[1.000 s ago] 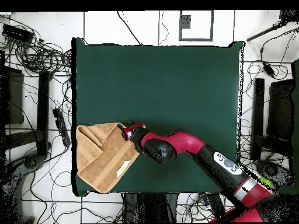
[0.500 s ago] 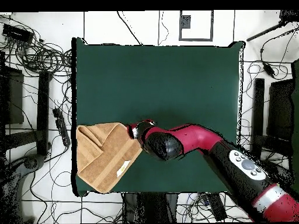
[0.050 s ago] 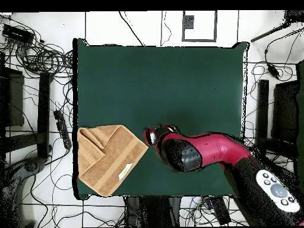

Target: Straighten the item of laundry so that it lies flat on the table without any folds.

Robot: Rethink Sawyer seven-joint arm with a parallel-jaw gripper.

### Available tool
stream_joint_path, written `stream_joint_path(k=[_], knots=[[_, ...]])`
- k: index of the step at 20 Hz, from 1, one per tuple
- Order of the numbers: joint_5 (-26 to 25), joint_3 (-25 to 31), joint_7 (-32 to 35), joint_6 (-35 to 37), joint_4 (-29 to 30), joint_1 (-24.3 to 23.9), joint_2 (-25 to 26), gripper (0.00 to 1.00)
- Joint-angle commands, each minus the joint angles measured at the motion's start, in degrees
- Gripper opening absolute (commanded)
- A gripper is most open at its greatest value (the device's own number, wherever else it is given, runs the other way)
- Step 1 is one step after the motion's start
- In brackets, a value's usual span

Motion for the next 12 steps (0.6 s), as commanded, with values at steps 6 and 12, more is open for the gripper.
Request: stream_joint_path(k=[6,12], knots=[[4.2,-10.0,8.5,6.6,14.7,5.9,-14.7,1.0],[26.5,-2.8,-2.9,14.6,28.0,0.7,-35.0,1.0]])
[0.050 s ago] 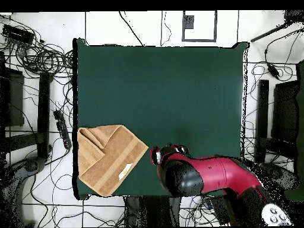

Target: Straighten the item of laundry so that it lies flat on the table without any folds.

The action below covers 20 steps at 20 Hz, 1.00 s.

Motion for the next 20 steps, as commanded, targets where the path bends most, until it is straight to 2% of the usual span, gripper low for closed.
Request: stream_joint_path(k=[1,2,4,6,7,12,15,18,20], knots=[[24.6,3.9,-7.4,14.8,19.7,-1.5,-25.3,1.0],[29.0,1.6,-12.4,18.2,20.9,-0.4,-30.4,1.0],[34.2,-3.6,-18.6,22.4,23.2,2.0,-37.9,1.0],[39.4,-6.7,-24.5,22.3,27.1,2.8,-42.5,1.0],[39.6,-8.5,-25.1,24.9,27.8,3.3,-43.7,1.0],[32.1,-19.5,-32.2,31.6,29.1,5.8,-50.9,1.0],[31.1,-27.3,-37.1,36.2,29.3,7.1,-55.0,1.0],[22.9,-29.6,-34.6,48.2,24.2,8.8,-58.6,1.0],[20.1,-34.1,-35.5,51.6,23.1,10.5,-62.3,1.0]])
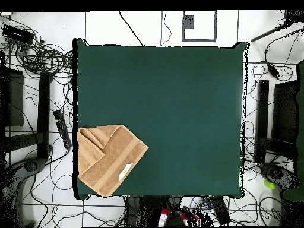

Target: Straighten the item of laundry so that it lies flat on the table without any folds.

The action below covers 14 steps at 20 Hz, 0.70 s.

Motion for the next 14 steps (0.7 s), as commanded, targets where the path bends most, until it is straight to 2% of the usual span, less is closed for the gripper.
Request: stream_joint_path(k=[1,2,4,8,14], knots=[[-8.6,-18.7,-21.0,20.8,9.0,5.5,-15.9,1.0],[-11.5,-19.0,-20.6,19.8,9.5,6.1,-16.0,1.0],[-11.5,-24.4,-22.1,17.7,11.8,6.3,-15.6,1.0],[-13.0,-30.4,-23.0,13.0,12.3,8.8,-15.0,1.0],[-13.4,-34.1,-23.7,13.1,10.1,11.4,-12.1,1.0]])
